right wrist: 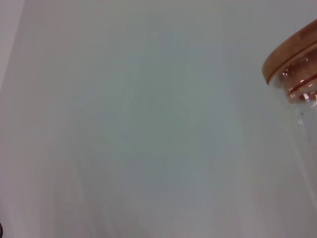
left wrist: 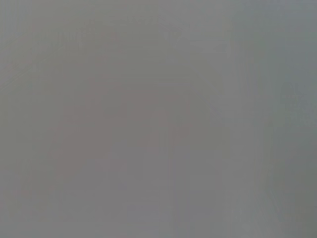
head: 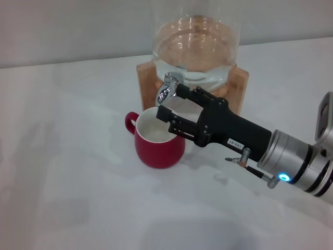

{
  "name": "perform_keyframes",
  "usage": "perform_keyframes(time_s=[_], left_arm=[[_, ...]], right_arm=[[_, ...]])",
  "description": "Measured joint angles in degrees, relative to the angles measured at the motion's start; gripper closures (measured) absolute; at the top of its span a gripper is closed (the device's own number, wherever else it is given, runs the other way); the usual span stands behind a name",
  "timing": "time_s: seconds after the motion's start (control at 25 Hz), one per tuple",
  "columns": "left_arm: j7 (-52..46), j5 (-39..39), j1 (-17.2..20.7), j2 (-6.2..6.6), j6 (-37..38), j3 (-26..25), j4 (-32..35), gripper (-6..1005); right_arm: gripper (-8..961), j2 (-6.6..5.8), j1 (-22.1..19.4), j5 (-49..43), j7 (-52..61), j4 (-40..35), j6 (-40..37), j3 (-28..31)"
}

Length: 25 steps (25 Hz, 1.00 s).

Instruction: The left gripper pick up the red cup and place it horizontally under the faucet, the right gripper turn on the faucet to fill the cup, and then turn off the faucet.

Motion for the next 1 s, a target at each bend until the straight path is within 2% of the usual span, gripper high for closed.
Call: perform_keyframes(time_s=[0.56, 1.0], left_arm=[[0.0, 0.0, -0.01, 0.0, 0.0, 0.0, 0.0, 572], [0.17, 0.0, -0.16, 0.1, -0.02, 0.0, -0.63, 572]], right_arm=[[160, 0.1, -0.04, -0.14, 0.09, -0.94, 0.01, -1.13], [160, -0.32, -2.36, -0.06, -0.09, -0.39, -3.65, 0.44]])
